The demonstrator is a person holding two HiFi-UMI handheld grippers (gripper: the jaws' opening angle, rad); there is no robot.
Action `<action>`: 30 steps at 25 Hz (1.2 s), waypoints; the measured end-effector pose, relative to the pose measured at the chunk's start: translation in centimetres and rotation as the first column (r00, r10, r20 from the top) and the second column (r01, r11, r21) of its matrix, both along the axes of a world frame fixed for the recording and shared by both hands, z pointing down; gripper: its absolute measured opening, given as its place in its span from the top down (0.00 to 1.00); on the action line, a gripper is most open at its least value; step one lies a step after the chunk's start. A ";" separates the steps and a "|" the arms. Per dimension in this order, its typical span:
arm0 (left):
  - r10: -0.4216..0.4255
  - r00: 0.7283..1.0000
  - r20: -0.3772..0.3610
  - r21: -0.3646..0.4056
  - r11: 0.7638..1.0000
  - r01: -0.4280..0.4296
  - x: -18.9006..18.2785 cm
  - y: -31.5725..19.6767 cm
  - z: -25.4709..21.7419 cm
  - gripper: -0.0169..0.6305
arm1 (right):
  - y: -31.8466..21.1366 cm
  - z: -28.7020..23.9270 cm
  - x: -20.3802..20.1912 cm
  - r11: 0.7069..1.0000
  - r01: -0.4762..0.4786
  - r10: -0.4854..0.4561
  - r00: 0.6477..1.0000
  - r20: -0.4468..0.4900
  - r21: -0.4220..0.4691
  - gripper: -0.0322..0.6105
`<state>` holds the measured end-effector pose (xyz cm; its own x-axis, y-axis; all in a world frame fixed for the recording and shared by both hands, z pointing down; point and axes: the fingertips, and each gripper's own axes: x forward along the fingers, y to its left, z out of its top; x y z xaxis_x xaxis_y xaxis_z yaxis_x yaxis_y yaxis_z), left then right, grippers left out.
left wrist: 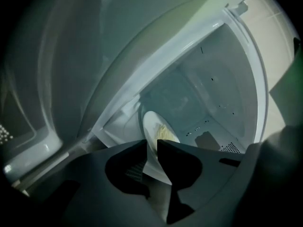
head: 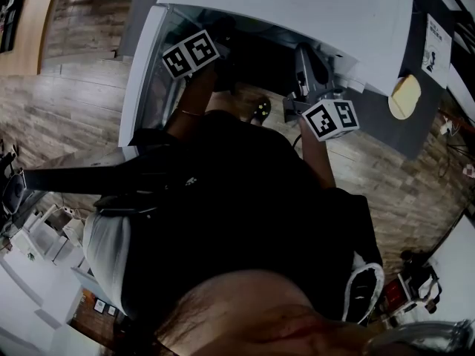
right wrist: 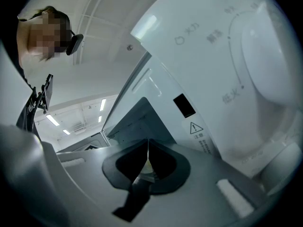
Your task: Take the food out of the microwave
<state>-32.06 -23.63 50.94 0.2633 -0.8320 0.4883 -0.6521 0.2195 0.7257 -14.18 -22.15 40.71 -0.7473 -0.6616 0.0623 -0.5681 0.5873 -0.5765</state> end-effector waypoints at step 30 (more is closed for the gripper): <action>-0.142 0.944 -0.297 0.113 0.977 0.183 1.3 3.1 -2.0 0.95 | 2.8 -0.2 0.6 0.998 0.059 -0.059 0.998 -0.018 0.018 0.95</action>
